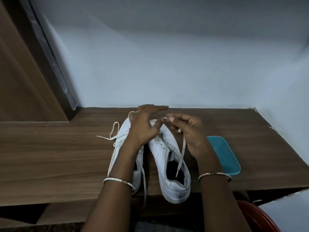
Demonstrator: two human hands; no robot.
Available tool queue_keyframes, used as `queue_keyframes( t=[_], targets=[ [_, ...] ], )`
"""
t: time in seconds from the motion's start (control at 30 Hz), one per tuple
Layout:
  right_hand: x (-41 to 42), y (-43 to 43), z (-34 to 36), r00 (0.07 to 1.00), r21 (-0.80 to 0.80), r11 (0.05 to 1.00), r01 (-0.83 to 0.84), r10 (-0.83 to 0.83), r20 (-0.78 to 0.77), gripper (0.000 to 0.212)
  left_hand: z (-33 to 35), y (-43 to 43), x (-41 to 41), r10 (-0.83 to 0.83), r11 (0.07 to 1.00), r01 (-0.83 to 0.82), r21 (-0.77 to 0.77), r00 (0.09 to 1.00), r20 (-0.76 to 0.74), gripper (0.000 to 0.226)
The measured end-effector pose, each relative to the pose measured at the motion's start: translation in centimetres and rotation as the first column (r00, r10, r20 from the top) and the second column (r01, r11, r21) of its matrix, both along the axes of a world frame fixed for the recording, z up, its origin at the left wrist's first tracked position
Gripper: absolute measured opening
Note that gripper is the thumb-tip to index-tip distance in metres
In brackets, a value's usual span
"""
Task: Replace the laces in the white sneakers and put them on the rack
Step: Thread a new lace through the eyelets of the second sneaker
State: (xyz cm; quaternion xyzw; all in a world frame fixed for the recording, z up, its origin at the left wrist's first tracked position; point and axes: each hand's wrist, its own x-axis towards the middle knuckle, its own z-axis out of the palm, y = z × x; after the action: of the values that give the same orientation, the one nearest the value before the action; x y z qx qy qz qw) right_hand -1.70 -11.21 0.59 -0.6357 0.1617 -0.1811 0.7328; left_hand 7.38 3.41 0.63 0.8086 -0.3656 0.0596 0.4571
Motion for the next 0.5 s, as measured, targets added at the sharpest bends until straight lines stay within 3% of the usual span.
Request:
queue_keyframes(
  t=[0.1, 0.17, 0.37, 0.5],
  targets=[
    [-0.1, 0.2, 0.0, 1.0, -0.033, 0.999, -0.03, 0.03, -0.001, 0.014, -0.1, -0.1, -0.1, -0.146, 0.989, 0.145, -0.02, 0.984, -0.099, 0.023],
    [-0.3, 0.0, 0.2, 0.999, -0.055, 0.998, -0.033, 0.033, 0.003, 0.015, -0.3, 0.2, 0.3, -0.131, 0.991, 0.127, -0.034, 0.98, -0.147, 0.014],
    [-0.7, -1.1, -0.1, 0.995, -0.027, 0.995, 0.096, -0.096, 0.003, 0.017, -1.3, 1.5, 2.2, 0.287, 0.946, -0.299, -0.128, 0.952, -0.104, 0.019],
    [-0.6, -1.8, -0.7, 0.978, 0.025, 0.978, 0.209, -0.209, -0.007, 0.016, -1.9, 2.5, 2.9, 0.432, 0.887, -0.444, -0.127, 0.895, -0.112, 0.02]
  ],
)
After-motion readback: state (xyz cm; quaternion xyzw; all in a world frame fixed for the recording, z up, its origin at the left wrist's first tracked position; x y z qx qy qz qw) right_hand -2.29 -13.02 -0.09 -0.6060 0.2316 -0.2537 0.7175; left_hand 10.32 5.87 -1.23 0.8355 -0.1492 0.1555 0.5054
